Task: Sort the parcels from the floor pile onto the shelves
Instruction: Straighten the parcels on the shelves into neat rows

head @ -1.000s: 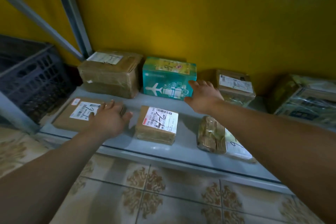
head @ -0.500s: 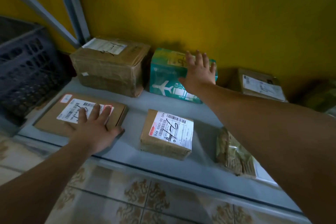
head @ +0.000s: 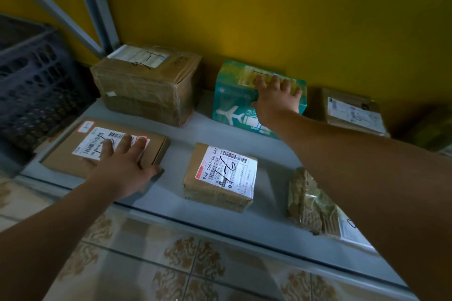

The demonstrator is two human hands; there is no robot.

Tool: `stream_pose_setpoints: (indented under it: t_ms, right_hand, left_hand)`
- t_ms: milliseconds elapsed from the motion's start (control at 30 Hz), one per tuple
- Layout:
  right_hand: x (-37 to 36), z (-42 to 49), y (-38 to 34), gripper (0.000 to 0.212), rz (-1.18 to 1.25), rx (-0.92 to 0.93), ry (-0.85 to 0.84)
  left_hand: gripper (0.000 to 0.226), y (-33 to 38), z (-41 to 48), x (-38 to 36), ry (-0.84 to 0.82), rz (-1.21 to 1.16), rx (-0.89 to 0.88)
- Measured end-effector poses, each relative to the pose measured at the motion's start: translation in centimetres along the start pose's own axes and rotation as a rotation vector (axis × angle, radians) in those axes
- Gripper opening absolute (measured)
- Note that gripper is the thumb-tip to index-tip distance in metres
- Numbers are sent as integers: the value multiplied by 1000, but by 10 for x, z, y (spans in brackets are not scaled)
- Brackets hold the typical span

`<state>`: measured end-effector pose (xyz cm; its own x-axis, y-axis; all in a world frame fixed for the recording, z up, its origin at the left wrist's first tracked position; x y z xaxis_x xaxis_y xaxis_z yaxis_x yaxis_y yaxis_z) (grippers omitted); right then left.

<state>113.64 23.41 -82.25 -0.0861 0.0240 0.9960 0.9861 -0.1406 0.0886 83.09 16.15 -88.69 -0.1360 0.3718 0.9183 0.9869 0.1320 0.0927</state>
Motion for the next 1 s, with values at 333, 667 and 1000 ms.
stream_pose_setpoints:
  t_ms: [333, 667, 1000]
  right_hand:
    - [-9, -7, 24, 70, 56, -2, 41]
    - [-7, -6, 24, 72, 84, -15, 38]
    - [-7, -9, 21, 70, 91, 14, 48]
  left_hand:
    - [88, -9, 15, -13, 34, 3, 43]
    - [87, -12, 19, -16, 34, -6, 40]
    - [80, 69, -31, -9, 73, -495, -275]
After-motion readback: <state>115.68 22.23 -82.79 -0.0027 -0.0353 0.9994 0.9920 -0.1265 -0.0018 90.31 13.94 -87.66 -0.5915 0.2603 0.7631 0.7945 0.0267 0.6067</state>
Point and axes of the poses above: each hand's wrist, its own z-axis towards the middle knuckle, its own x-axis out of the back of the hand, y = z × x, the point moved 3 cm from there along z, towards the middle knuckle, and after that the axes turned 5 degrees about x, right-handed, at the moved point
